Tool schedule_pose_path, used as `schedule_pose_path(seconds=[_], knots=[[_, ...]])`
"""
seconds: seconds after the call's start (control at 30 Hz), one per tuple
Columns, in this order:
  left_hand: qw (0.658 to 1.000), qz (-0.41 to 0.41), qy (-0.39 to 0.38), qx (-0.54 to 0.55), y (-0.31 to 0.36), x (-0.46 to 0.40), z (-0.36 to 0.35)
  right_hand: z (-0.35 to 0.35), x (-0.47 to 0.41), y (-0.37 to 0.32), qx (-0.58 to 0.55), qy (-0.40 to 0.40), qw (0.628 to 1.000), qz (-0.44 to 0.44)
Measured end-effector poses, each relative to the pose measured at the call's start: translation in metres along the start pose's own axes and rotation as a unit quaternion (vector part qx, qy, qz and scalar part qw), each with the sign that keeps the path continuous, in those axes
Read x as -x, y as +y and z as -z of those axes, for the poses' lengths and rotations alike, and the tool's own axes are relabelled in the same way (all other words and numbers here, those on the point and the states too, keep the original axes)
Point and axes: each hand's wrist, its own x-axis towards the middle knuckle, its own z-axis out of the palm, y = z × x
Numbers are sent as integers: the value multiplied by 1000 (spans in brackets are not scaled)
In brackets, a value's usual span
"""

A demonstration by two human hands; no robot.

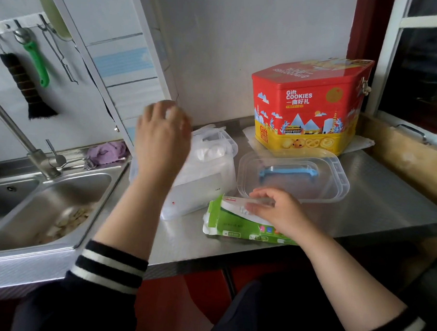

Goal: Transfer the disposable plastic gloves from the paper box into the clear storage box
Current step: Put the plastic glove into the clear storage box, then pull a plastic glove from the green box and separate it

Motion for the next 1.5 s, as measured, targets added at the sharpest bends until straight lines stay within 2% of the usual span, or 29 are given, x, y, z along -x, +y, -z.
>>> schedule_pose_path(seconds=[0.03, 0.07, 0.13, 0.23, 0.3, 0.4, 0.6, 0.8, 0.9, 0.97, 1.03, 1.1, 1.2, 1.27, 1.33, 1.5], knots=[[995, -40, 25, 93, 19, 11, 3, -2, 1, 0, 19, -3, 1000, 7], [981, -62, 4, 184, 37, 26, 4, -4, 0, 1, 27, -5, 999, 18], [946, -57, -112, 299, 64, 61, -2, -5, 1, 0, 20, -2, 999, 30], [883, 20, -317, 347, 72, 105, -24, -3, 2, -4, 64, 7, 997, 35], [855, 52, -378, 350, 66, 121, -36, -4, 4, -5, 83, 21, 996, 40], [860, 56, -375, 340, 65, 132, -44, -4, 6, -4, 62, 34, 997, 29], [854, 97, -363, 358, 64, 137, -48, 5, 6, -8, -103, 45, 994, -6], [854, 102, -368, 355, 65, 136, -48, 9, 8, -10, -229, 72, 970, -23], [852, 106, -365, 359, 66, 137, -48, 17, 8, -10, -325, 95, 940, -32], [852, 108, -361, 364, 66, 139, -48, 16, 7, -10, -286, 72, 955, -21], [852, 111, -357, 366, 66, 141, -47, 7, 6, -10, -144, 24, 989, -1], [852, 119, -352, 370, 66, 143, -47, -2, 6, -10, -5, -6, 1000, 6], [848, 124, -352, 376, 67, 144, -47, -6, 5, -10, 46, 25, 998, 21], [847, 127, -353, 377, 67, 144, -46, -4, 6, -9, 22, 38, 999, 15], [846, 130, -355, 377, 66, 143, -46, 0, 7, -11, -52, 59, 997, 3], [846, 136, -357, 371, 65, 144, -46, 9, 7, -6, -226, 129, 965, -22]])
